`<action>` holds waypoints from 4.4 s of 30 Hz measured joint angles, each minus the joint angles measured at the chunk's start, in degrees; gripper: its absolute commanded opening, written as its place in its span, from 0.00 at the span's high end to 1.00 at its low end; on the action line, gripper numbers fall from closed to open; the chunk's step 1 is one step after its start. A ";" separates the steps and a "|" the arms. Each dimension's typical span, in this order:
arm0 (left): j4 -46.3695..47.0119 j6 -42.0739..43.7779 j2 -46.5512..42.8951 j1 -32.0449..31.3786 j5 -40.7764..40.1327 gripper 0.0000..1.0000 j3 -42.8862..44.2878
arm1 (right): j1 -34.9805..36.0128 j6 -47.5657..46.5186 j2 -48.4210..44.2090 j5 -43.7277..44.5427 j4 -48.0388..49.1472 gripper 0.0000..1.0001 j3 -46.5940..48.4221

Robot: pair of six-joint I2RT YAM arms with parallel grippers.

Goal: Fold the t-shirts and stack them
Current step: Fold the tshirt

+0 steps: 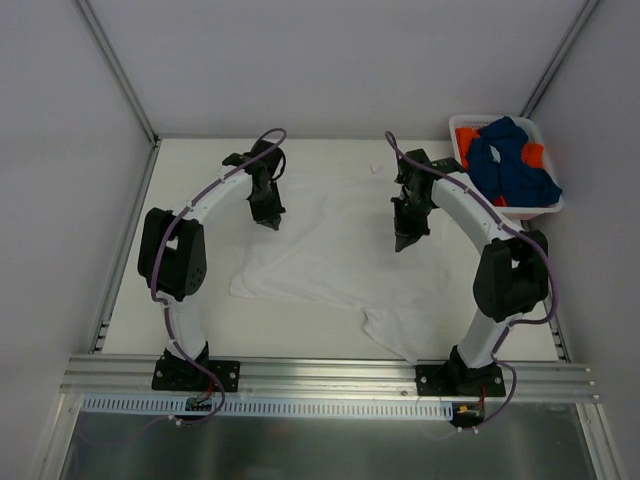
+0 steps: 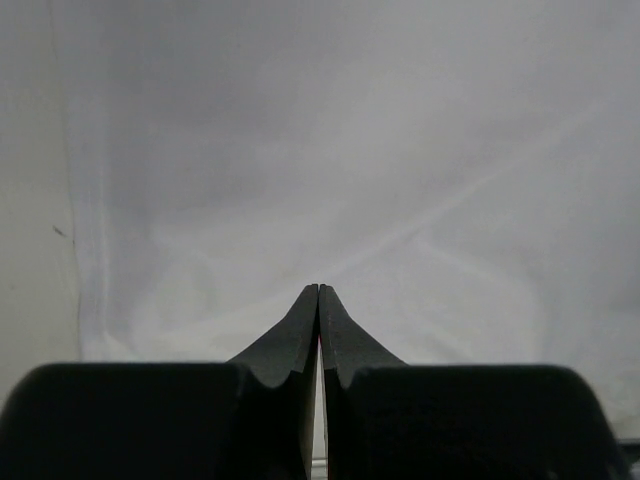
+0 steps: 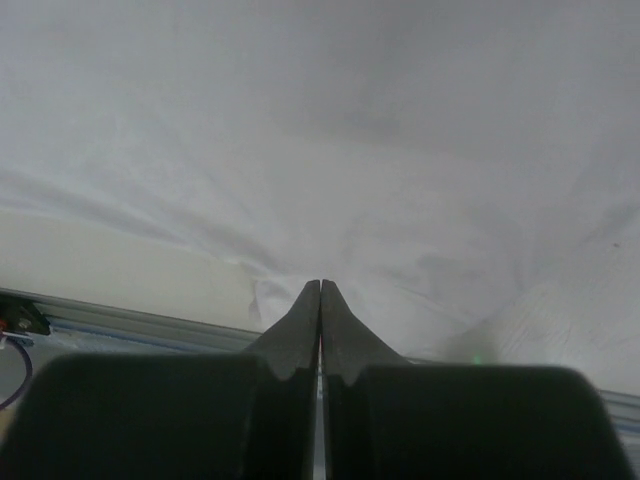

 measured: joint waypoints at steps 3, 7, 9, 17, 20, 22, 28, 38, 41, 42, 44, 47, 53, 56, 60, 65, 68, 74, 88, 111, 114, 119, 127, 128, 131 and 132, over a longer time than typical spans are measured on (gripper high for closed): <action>-3.78 -0.50 0.15 -0.02 1.40 1.00 -2.69 | -0.02 0.61 -2.71 -0.17 -1.20 1.00 -4.20; -5.49 -0.92 0.11 -1.18 1.84 1.00 -5.92 | 0.00 1.27 -5.84 -0.46 -0.90 1.00 -10.32; -6.21 -1.38 0.07 -2.16 2.32 1.00 -8.20 | 0.11 1.55 -6.43 -0.63 -1.20 1.00 -12.92; -8.07 -3.45 -1.49 -5.46 2.51 1.00 -16.44 | 3.28 2.71 -6.43 -1.68 -1.07 0.99 -19.45; -8.24 -3.67 -2.10 -6.16 2.49 1.00 -17.92 | 5.29 3.48 -6.40 -1.84 -0.52 0.99 -21.55; -8.13 -3.85 -2.10 -6.75 2.45 1.00 -18.78 | 6.49 4.09 -6.25 -1.84 -0.22 1.00 -22.64; -8.20 -5.51 -2.10 -9.40 1.22 1.00 -20.92 | 10.38 6.82 -4.46 -2.25 3.28 0.99 -25.05; 3.45 -7.91 -12.94 -13.73 -10.73 1.00 -24.22 | 13.81 9.51 -16.96 1.18 21.66 0.85 -30.18; 12.44 -7.32 -23.82 -16.00 -14.84 0.92 -30.51 | 14.38 11.58 -26.23 4.59 29.70 0.75 -35.82; 14.84 -7.19 -27.21 -17.05 -16.44 0.90 -32.72 | 14.75 12.20 -28.17 5.84 31.41 0.71 -37.31; 19.39 -7.61 -31.93 -19.39 -20.20 0.81 -37.07 | 16.13 13.88 -31.21 8.76 35.69 0.51 -40.72; 24.13 -9.86 -34.53 -23.65 -25.94 0.34 -43.82 | 20.52 15.52 -31.32 14.29 40.28 0.39 -44.52; 27.85 -17.22 -32.74 -31.67 -32.13 0.37 -52.65 | 31.32 17.70 -23.28 24.33 44.00 0.69 -46.71; 31.26 -20.63 -32.76 -33.53 -34.69 0.76 -56.35 | 34.12 19.26 -20.48 28.68 44.39 0.90 -46.71; 33.59 -22.14 -33.40 -34.14 -37.64 1.00 -59.63 | 37.57 20.83 -19.34 33.18 44.57 1.00 -46.66; 35.26 -22.58 -36.39 -34.14 -40.24 1.00 -61.61 | 40.89 22.47 -17.75 36.96 44.19 0.99 -46.18; 36.09 -22.77 -36.59 -34.14 -40.87 1.00 -62.73 | 42.29 23.89 -15.04 38.40 44.28 0.99 -45.70; 36.87 -25.29 -37.31 -35.41 -40.94 1.00 -66.27 | 46.86 27.30 -12.02 42.77 43.89 0.99 -43.71; 30.86 -36.70 -44.63 -44.74 -41.27 1.00 -70.36 | 60.52 40.24 -9.01 48.06 33.79 0.99 -40.44; -4.79 -55.17 -39.63 -57.55 -41.68 0.99 -55.74 | 66.34 52.59 -9.79 49.83 20.44 0.75 -41.20; -8.94 -55.06 -39.56 -58.55 -43.80 0.38 -50.45 | 66.66 52.61 -10.12 50.64 15.87 0.15 -39.43; -11.28 -49.16 -39.78 -55.87 -53.00 0.01 -36.09 | 65.35 48.19 -14.49 57.83 7.28 0.01 -28.87; 14.56 -17.40 -43.41 -33.29 -56.13 0.01 -36.57 | 41.03 21.88 -30.49 55.69 27.56 0.00 -30.88; 21.16 -12.70 -44.70 -29.68 -52.72 0.01 -40.06 | 36.96 18.88 -31.19 53.92 29.81 0.01 -32.09; 33.05 -2.25 -44.33 -18.56 -44.00 0.01 -44.61 | 26.45 11.28 -29.57 48.52 34.69 0.00 -32.57; 35.98 0.52 -42.51 -15.58 -41.88 0.01 -44.04 | 23.47 8.96 -28.28 46.95 36.04 0.01 -32.00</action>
